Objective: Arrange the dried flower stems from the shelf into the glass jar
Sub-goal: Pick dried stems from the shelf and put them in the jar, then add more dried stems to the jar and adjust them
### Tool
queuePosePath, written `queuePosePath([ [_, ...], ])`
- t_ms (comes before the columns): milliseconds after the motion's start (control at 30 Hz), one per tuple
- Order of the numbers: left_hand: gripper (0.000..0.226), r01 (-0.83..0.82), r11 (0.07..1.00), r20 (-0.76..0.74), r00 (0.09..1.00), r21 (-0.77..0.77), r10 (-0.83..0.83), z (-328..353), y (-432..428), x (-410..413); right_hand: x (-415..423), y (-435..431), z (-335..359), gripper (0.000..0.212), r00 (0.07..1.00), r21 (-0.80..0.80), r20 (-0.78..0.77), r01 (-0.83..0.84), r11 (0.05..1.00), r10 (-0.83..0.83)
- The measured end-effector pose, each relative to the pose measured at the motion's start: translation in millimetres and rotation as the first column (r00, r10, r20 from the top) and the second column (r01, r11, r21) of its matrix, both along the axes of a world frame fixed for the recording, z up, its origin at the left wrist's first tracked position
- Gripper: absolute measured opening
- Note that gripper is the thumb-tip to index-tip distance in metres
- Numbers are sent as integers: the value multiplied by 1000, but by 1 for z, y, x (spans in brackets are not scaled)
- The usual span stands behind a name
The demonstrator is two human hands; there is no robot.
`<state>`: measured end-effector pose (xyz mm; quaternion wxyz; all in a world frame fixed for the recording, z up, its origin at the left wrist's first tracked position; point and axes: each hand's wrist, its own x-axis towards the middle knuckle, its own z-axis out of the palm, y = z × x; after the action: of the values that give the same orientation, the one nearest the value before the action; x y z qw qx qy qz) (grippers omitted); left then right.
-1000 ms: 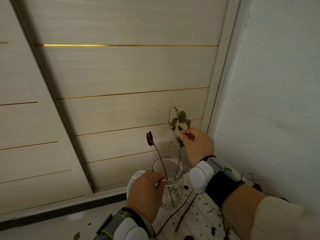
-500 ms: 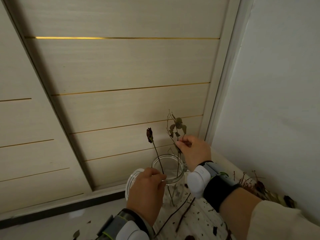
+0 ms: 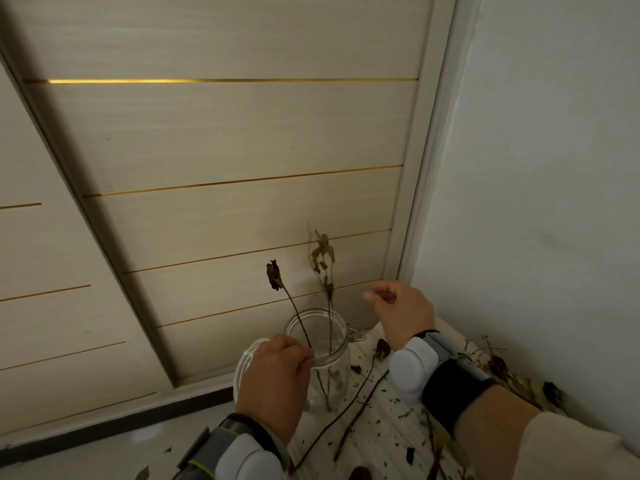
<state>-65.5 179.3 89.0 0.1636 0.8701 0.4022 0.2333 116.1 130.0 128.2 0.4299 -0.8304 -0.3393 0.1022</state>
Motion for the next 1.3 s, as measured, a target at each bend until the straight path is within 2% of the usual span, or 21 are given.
queuePosePath([
  [367, 27, -39, 999, 1, 999, 15, 39, 8, -19, 16, 40, -60, 5, 23, 996, 9, -11, 88, 996, -88],
  [600, 28, 58, 998, 59, 996, 39, -61, 13, -49, 46, 59, -101, -8, 26, 995, -89, 36, 96, 991, -93],
  [733, 30, 114, 993, 8, 993, -9, -114, 0, -72, 63, 65, -133, -26, 27, 999, -172, 13, 45, 984, -44],
  [867, 32, 133, 986, -84, 986, -96, -141, -18, -91, 75, 65, -158, -47, 24, 999, -188, 2, 35, 982, -35],
  [1067, 32, 101, 959, -163, 976, -266, -148, -51, -112, 87, 56, -180, -77, 27, 999, -261, -24, 32, 965, -39],
  [1300, 38, 39, 926, -229, 964, -375, -133, -79, -128, 95, 49, -192, -110, 24, 999, -340, -34, 24, 940, -37],
])
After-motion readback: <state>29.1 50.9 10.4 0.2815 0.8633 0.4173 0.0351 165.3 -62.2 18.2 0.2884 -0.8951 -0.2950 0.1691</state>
